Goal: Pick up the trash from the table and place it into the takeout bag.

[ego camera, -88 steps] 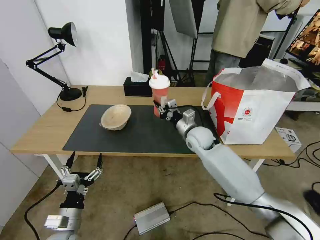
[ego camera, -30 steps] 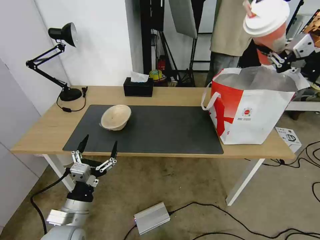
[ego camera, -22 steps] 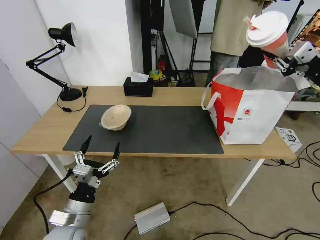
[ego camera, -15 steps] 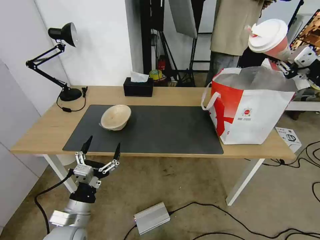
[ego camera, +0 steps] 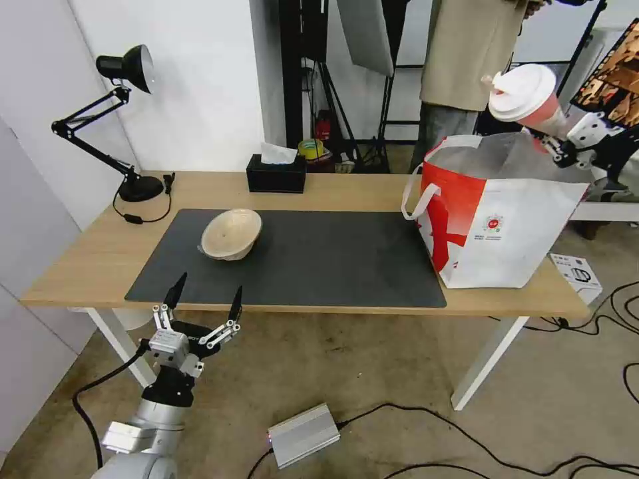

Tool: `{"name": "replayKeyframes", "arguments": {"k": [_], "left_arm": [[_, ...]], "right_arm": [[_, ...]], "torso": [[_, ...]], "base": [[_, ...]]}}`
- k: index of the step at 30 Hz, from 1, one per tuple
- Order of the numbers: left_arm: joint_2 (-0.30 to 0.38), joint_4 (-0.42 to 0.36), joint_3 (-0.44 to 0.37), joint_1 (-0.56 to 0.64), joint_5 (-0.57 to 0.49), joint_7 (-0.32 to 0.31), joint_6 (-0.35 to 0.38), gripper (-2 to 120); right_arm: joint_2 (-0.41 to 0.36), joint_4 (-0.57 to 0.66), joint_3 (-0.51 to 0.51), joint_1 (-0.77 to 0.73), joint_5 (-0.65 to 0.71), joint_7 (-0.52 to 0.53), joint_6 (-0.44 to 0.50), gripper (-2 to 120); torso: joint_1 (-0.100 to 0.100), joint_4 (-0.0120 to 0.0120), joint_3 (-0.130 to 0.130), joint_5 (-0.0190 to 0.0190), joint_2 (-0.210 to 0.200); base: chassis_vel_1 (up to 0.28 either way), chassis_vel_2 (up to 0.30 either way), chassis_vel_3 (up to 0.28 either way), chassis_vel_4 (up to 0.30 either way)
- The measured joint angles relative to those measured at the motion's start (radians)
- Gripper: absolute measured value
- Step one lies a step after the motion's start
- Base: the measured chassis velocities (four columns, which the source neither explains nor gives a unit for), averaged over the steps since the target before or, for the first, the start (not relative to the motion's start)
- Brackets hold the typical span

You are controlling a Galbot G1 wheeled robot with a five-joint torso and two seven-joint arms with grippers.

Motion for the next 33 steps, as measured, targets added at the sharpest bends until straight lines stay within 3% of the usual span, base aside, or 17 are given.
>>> {"name": "replayKeyframes", "arguments": {"k": [18, 33], "left_arm": [[0.003, 0.022, -0.04, 0.008, -0.029, 0.009, -0.023, 100], [0.003, 0.038, -0.049, 0.001, -0.044, 0.023, -0.023, 100]], "right_arm": [[0.066, -0.137, -0.116, 0.09, -0.071, -0.026, 0.044, 9], [0.126, -0.29, -0.26, 0.267, -0.164, -0.04, 0.088, 9]], "torso": [[0.0, -0.0001, 0.0, -0.0001, 0.0], [0.0, 0.0, 0.0, 0.0, 0.0]], "base": [[0.0, 0.0, 0.0, 0.0], [0.0, 0.0, 0.0, 0.0]]}}
